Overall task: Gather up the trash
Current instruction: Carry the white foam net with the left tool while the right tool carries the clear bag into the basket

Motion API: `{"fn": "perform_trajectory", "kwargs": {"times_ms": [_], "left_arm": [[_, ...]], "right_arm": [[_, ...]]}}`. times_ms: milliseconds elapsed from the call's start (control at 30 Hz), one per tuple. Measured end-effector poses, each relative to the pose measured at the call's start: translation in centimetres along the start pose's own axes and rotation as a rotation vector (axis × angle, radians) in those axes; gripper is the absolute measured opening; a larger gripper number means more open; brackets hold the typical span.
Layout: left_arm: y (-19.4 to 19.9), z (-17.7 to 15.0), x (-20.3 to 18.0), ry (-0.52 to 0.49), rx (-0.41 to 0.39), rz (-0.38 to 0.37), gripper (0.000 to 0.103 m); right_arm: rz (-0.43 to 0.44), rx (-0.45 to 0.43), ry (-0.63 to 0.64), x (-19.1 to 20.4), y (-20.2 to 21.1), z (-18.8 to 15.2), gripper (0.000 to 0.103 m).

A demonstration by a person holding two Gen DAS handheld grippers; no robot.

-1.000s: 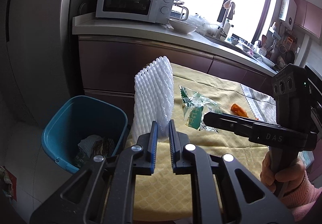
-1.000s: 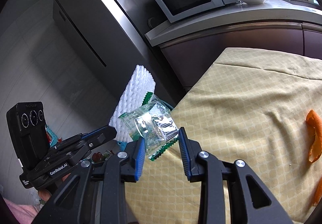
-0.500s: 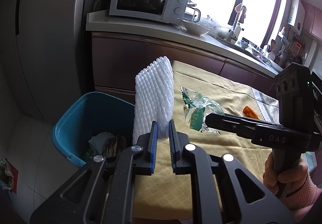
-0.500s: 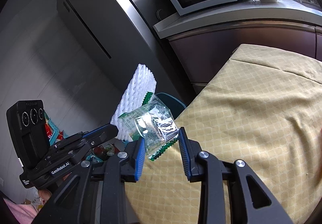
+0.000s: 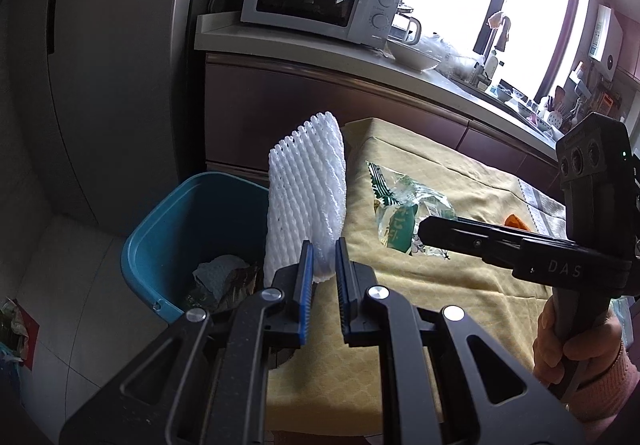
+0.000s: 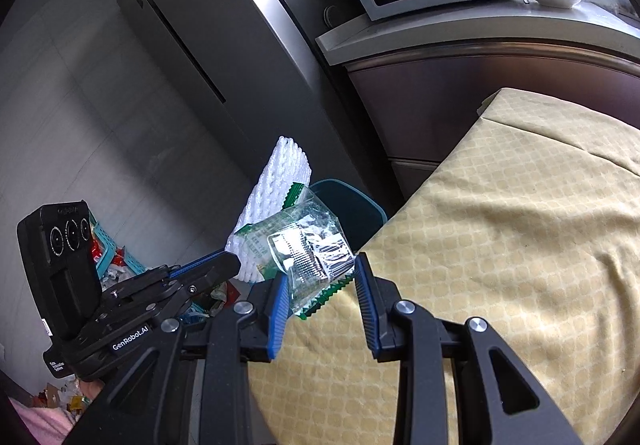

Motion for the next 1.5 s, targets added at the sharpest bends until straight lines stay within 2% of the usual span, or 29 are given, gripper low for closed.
{"fn": "perform_trajectory", "kwargs": {"times_ms": [1500], "left_arm": [[-2.1, -0.3, 5.4, 0.101, 0.033, 0.055, 0.011]], "right_arm": [[-0.059, 0.104, 0.094, 3.1, -6.6, 2.0, 0.03]]}}
Point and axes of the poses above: each gripper's, at about its wrist camera, not at the fingertips, and y roughly against the way its jaws point, x to its left, z to its top, the point moved 3 cm from there along -y, roughly the way its jaws point, and after that the axes turned 12 degrees about -z, right-handed, at the moved point
